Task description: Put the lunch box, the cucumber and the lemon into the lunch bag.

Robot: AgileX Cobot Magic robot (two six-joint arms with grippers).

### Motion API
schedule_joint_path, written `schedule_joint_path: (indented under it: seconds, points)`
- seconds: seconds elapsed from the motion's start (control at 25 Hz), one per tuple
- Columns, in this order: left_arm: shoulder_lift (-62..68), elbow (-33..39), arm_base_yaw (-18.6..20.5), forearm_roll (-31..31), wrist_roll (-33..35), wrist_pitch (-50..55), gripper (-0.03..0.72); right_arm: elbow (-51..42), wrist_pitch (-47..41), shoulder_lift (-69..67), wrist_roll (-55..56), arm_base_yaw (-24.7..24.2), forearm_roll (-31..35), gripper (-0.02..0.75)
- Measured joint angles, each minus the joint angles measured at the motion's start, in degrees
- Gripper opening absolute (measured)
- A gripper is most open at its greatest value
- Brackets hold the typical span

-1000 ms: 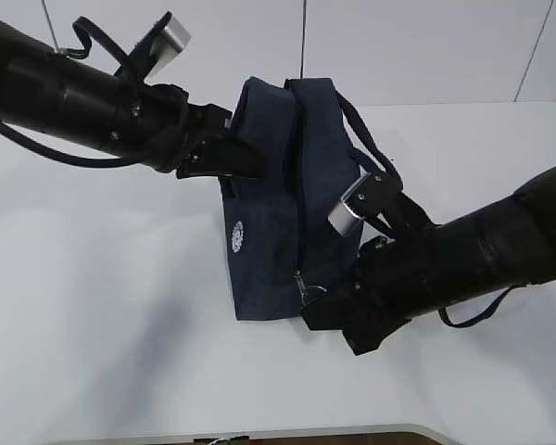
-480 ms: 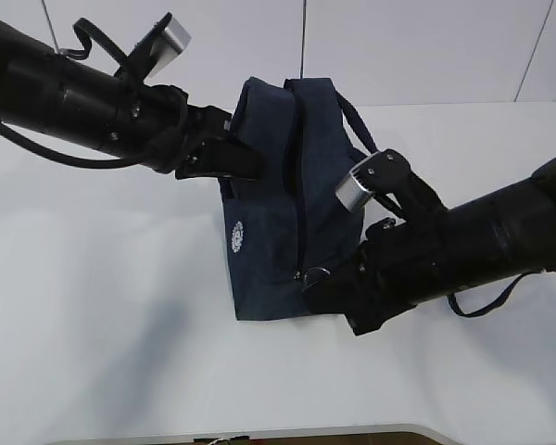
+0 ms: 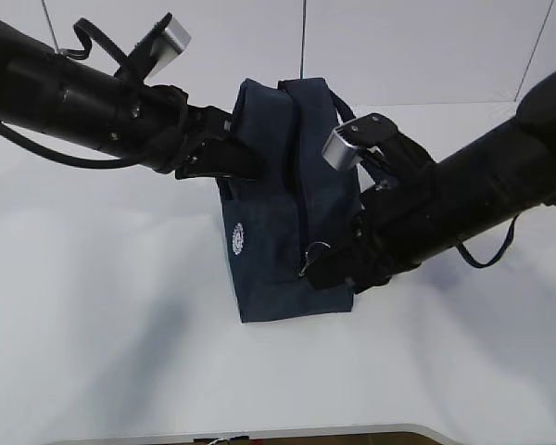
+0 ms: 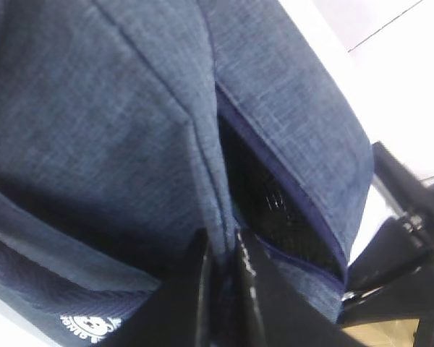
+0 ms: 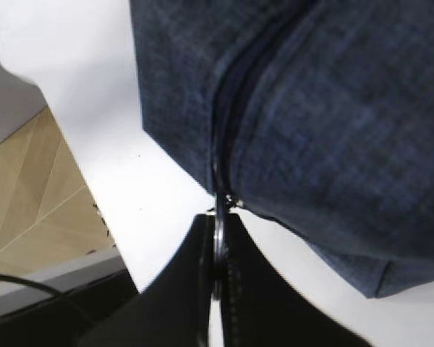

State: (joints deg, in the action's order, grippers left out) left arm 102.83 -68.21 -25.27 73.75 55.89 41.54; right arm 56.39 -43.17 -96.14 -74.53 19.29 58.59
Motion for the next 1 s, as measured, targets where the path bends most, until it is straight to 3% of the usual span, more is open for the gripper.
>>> schedule_joint_path:
  seconds: [0.36,1.0]
  points:
    - [0.0,0.0,0.0,-0.4,0.0,-0.2,0.007,7.3,-7.2,0.0,16.5,0.0,-13.9,0.005]
    - [0.0,0.0,0.0,-0.7,0.0,-1.0,0.007,15.3,-15.3,0.0,30.7,0.0,-20.3,0.005]
